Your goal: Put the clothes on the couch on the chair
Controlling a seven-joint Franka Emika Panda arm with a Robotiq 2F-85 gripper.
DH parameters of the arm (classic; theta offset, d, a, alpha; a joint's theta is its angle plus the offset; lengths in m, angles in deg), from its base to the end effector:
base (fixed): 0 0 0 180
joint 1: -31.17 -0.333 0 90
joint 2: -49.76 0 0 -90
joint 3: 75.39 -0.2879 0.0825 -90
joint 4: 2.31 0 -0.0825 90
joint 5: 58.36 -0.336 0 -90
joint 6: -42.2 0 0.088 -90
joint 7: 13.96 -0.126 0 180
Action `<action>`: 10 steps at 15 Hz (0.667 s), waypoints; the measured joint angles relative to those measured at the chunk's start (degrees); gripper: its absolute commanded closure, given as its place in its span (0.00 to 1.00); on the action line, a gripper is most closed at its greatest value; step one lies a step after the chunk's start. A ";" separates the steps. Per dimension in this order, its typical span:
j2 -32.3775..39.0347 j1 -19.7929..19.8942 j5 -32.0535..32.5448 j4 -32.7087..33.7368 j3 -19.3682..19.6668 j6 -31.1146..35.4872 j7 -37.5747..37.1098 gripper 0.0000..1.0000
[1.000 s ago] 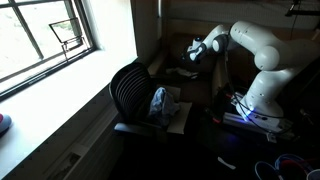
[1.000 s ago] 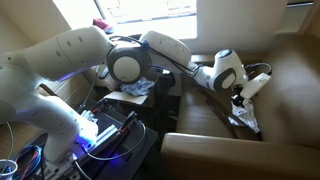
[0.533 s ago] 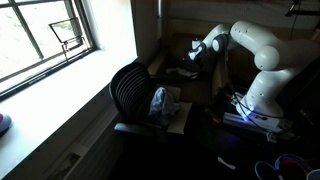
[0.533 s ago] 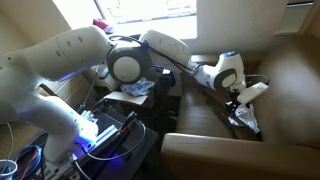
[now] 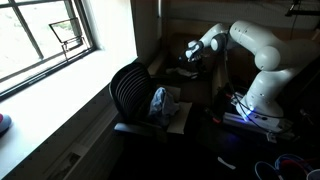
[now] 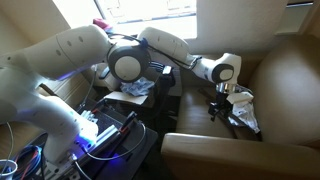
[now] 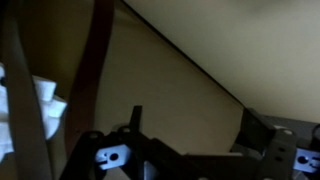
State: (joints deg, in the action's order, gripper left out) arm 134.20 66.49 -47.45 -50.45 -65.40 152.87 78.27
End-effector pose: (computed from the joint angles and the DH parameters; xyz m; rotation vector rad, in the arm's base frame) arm 0.4637 -0.4396 -0.0271 -2.4763 -1.4261 0.6864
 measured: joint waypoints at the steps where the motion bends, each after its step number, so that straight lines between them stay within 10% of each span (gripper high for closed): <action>1: -0.27 -0.83 0.00 -0.03 -0.59 -3.07 1.27 0.00; 10: -15.97 -6.40 0.01 -16.30 -9.04 -2.89 18.16 0.00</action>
State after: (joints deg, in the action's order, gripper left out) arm 118.23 60.10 -47.44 -66.75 -74.45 149.99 96.43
